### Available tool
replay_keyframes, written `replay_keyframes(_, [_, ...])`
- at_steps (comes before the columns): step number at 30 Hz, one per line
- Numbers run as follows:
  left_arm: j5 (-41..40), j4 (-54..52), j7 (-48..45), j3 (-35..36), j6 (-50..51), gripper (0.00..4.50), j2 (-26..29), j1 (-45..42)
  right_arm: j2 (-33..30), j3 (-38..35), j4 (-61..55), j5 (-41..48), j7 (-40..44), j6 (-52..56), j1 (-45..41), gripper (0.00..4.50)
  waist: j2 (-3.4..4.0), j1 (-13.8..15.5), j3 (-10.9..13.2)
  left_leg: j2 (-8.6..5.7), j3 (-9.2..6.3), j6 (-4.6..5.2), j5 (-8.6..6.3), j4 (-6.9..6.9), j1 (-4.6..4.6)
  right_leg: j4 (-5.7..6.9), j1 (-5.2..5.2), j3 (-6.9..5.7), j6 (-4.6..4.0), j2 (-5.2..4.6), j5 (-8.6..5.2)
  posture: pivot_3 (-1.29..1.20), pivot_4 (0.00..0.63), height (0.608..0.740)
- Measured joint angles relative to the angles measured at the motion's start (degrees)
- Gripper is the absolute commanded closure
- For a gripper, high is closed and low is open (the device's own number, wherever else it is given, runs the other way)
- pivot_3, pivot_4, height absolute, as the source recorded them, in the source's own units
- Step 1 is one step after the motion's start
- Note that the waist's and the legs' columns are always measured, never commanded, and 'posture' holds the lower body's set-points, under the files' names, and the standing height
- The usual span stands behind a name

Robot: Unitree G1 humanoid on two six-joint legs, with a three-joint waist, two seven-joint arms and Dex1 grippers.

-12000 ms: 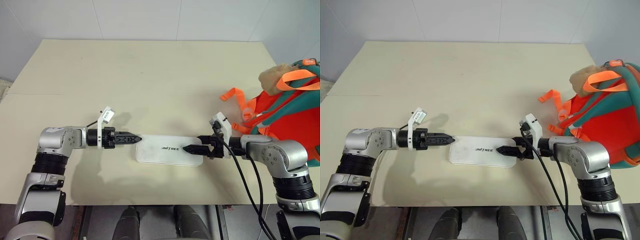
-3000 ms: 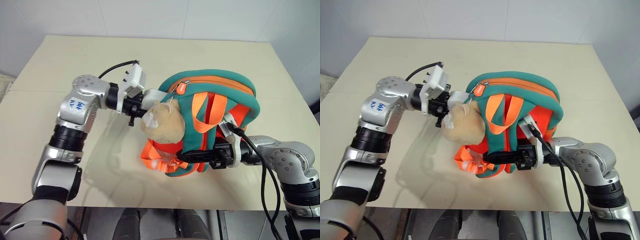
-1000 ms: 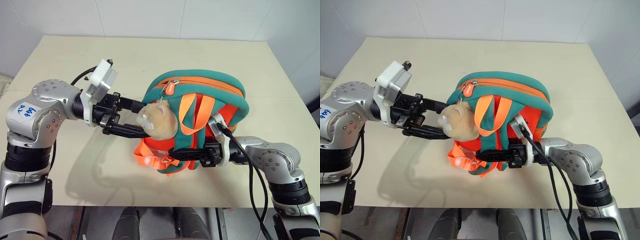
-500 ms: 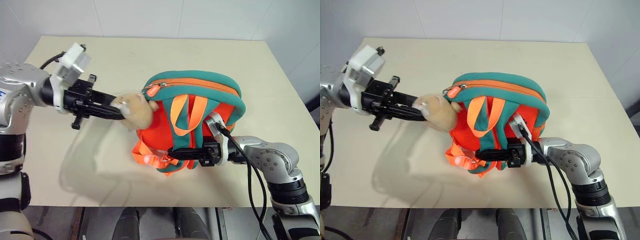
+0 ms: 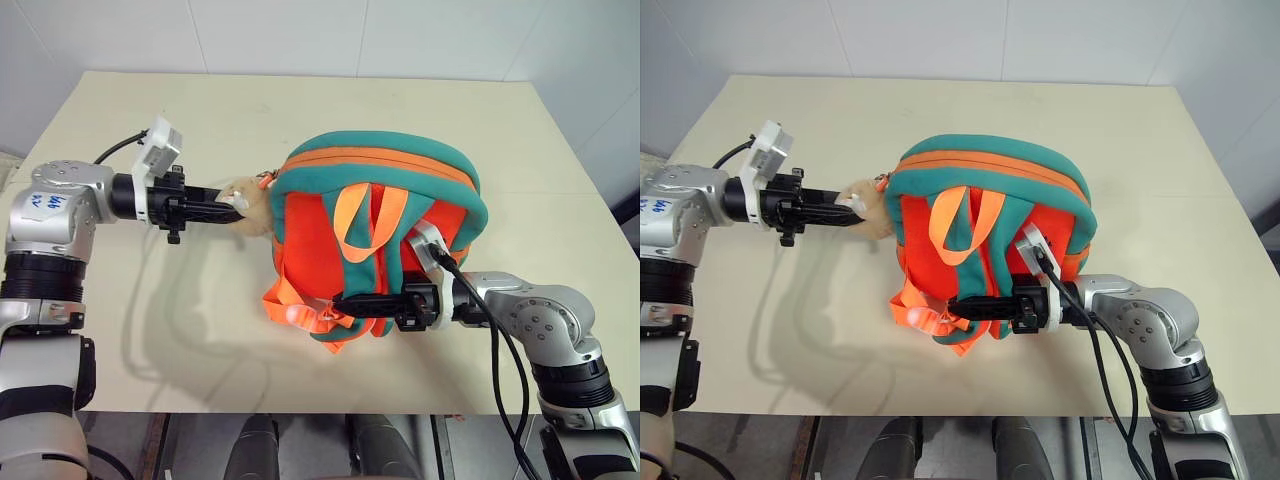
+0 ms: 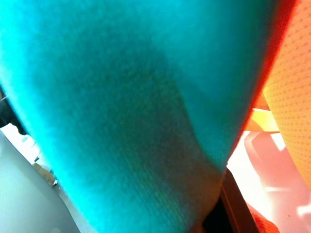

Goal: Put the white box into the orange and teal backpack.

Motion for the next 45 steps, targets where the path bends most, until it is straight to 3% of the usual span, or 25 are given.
replay_keyframes(9, [6.1,2.0,2.9,-1.8,-9.3,3.75,-3.8,8.5,0.0,-0.7,-0.6,0.7,-1.3,-0.1,0.9,4.35,0.03,0.2,0.0,-0.02,-0.03,0.02,0.06,0.06,0.03,0.08,0.05,-0.01,0.0,-0.01,0.01,0.0,0.15,0.74])
replay_keyframes(14, [5.3,-0.1,5.7,0.9,-10.5,3.75,-6.5,12.3,0.0,-1.7,-1.4,0.8,-2.4,-1.1,1.0,4.35,0.03,0.2,0.0,-0.02,-0.05,0.03,0.07,0.08,0.02,0.11,0.05,-0.02,0.0,-0.01,0.01,0.0,0.15,0.74])
replay_keyframes(18, [3.8,-5.6,8.0,3.5,-9.2,2.45,-7.2,15.2,1.2,-3.0,-2.4,-1.8,-4.9,-5.8,1.5,4.35,0.03,0.3,0.0,-0.03,-0.07,0.03,0.07,0.08,0.0,0.11,0.04,-0.03,0.0,-0.03,0.01,0.0,0.15,0.74])
replay_keyframes(23, [-1.1,-16.3,11.9,8.2,-4.3,0.84,-8.1,16.7,3.3,-6.3,-2.9,-3.4,-7.8,-11.9,0.9,2.66,0.02,0.9,0.0,-0.04,-0.07,0.02,0.07,0.06,-0.02,0.08,0.05,-0.04,0.01,-0.06,0.02,0.0,0.15,0.74])
replay_keyframes(26, [-3.4,-22.6,11.9,9.5,-1.8,0.0,-6.8,19.1,1.3,-8.2,-4.7,-3.3,-7.9,-12.6,0.5,1.67,0.03,1.1,0.0,-0.03,-0.07,0.02,0.07,0.01,-0.01,0.03,0.04,-0.05,0.0,-0.05,0.01,0.0,0.15,0.74])
replay_keyframes(31, [-3.8,-24.9,11.3,9.8,-1.7,0.0,-4.4,23.2,-3.5,-10.6,-7.2,-2.7,-6.8,-12.6,2.9,0.03,0.03,1.4,0.0,-0.03,-0.06,0.02,0.07,0.01,0.01,0.03,0.06,-0.05,-0.01,-0.04,0.01,0.0,0.15,0.74])
replay_keyframes(39, [-3.9,-25.2,10.8,10.8,-3.4,0.0,-3.5,26.2,-13.1,-15.2,-9.6,-2.1,-3.2,-12.2,10.8,0.03,0.03,1.5,0.0,-0.04,-0.04,0.03,0.07,0.03,0.05,-0.08,0.15,-0.04,-0.01,-0.05,0.02,0.0,0.15,0.74])
replay_keyframes(45, [-6.2,-25.2,11.7,14.7,-5.8,0.0,-4.1,27.1,-17.2,-19.2,-8.1,-9.2,2.1,-20.5,18.9,0.03,0.02,1.4,0.0,-0.04,-0.02,0.03,0.07,0.04,0.06,-0.12,0.18,-0.04,0.0,-0.06,0.02,0.0,0.15,0.74])
